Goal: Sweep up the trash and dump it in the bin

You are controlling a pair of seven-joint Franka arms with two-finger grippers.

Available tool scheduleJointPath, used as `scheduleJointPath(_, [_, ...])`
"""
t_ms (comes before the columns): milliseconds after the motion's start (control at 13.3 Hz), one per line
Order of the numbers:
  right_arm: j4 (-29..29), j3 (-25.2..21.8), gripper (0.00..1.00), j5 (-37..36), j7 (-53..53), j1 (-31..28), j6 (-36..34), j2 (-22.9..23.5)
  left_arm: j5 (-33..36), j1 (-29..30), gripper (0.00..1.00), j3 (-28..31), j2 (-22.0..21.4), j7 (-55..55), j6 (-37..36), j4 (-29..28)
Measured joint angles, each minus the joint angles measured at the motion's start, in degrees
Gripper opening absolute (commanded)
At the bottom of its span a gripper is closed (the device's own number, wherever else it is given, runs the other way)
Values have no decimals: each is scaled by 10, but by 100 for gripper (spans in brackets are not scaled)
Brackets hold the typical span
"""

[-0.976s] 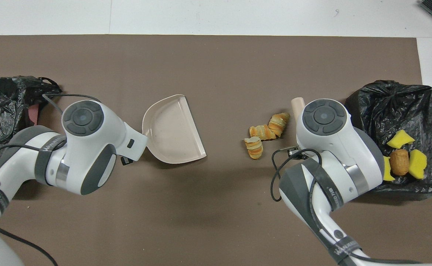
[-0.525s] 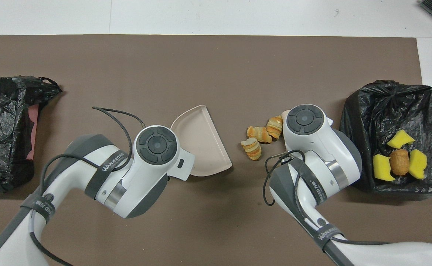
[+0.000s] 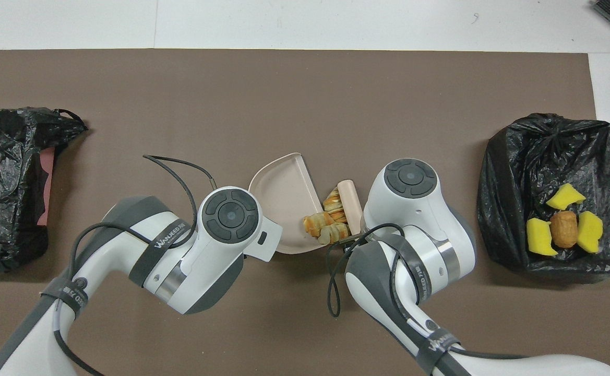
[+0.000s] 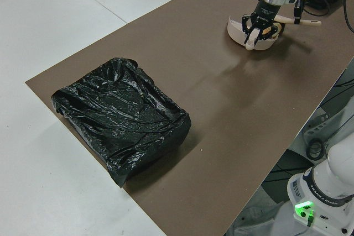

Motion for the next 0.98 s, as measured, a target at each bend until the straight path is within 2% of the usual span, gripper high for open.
scheduleJointPath(225, [0,15,0,85,-14,17,23,2,-7,1,0,2,0,18,39,-16])
scheduleJointPath(450, [25,18,0,101,-14,18,4,-2,-46,19,0,4,1,78,46,-19])
scheduleJointPath(600, [44,16,0,93,9,9,-37,-29,-72,50,0,5,4,136,51,-19])
scheduleJointPath(976, [44,25,0,61,168,3,-134,-127,-134,155,0,7,4,278,54,-16])
